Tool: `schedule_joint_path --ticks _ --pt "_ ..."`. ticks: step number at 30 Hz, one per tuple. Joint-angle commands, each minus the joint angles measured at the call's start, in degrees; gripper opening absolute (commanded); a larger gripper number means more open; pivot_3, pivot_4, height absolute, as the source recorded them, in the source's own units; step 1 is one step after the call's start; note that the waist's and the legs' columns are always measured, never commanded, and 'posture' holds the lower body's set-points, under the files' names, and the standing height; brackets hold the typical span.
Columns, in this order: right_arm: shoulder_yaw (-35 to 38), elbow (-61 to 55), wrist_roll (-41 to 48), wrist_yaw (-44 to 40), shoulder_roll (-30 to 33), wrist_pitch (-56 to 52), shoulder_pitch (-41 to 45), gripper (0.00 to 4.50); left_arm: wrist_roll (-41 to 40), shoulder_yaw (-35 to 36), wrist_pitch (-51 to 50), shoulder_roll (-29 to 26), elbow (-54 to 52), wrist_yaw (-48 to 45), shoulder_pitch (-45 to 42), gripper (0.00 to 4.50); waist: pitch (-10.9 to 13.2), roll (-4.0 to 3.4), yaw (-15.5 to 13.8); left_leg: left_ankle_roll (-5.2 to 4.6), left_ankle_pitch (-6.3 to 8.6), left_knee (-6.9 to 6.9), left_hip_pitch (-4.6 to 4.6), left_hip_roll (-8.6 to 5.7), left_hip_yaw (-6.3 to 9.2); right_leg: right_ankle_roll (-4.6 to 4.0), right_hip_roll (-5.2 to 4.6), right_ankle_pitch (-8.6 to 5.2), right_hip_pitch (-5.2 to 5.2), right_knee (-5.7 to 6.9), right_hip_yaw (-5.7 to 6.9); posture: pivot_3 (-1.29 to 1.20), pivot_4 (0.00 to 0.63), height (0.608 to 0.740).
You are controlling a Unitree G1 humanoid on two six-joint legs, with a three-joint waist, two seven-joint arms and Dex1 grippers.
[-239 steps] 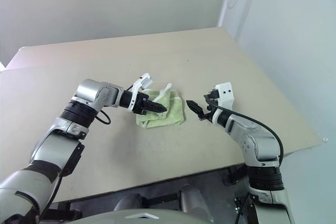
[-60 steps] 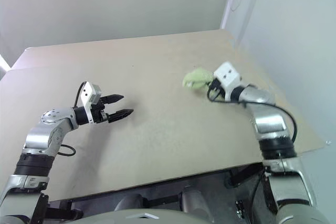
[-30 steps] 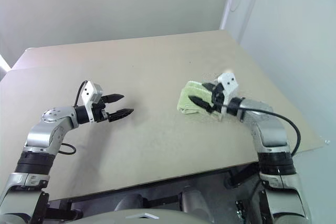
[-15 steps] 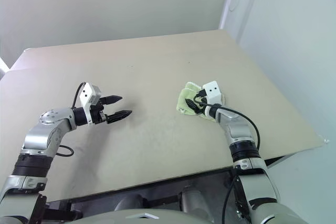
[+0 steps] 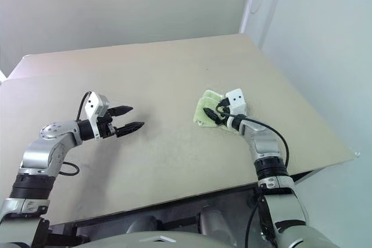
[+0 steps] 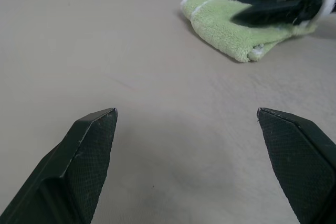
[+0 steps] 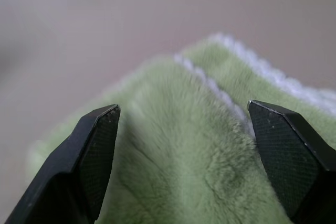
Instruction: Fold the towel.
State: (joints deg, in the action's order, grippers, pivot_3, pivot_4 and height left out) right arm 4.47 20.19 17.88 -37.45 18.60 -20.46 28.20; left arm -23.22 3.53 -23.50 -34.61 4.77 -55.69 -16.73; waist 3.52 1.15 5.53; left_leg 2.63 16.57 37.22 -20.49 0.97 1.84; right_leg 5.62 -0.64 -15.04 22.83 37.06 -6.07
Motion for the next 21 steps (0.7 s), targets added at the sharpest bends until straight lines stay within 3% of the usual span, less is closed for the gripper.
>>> schedule_joint_path --ticks 1,9,15,21 --pt "4.04 -11.82 8.23 -4.02 2.28 -5.42 0.21 4.06 -1.25 2.22 0.37 -0.49 -0.65 0.03 -1.38 4.5 0.01 -0.01 -0.03 0.0 0.0 -0.02 0.0 0.0 0.0 0.01 0.0 -0.01 0.0 0.0 0.0 0.0 0.0 0.74" --pt "2.51 -30.09 20.47 -14.77 10.38 -17.81 -5.58 4.06 -1.68 5.53 2.07 -1.53 4.41 0.15 -2.95 4.5 0.01 -0.01 -0.04 0.0 0.0 -0.01 0.06 0.0 0.0 0.04 0.01 -0.05 -0.05 -0.02 0.03 0.0 0.0 0.74" --pt "-3.53 -33.14 19.87 -20.57 13.83 -19.08 -8.22 4.06 -1.35 7.05 3.02 -2.28 5.37 1.03 -1.83 4.5 0.01 0.01 -0.09 0.0 0.0 0.01 0.07 0.0 -0.03 0.14 0.01 -0.16 -0.05 -0.03 0.03 0.0 0.0 0.74" --pt "-5.97 -33.2 19.32 -20.96 13.98 -18.85 -8.31 4.06 -1.56 8.18 2.21 -2.8 3.76 1.84 0.2 4.5 0.01 0.01 -0.09 0.0 0.0 0.01 0.05 0.0 -0.03 0.06 0.0 -0.2 -0.04 -0.04 0.02 0.0 0.0 0.74"
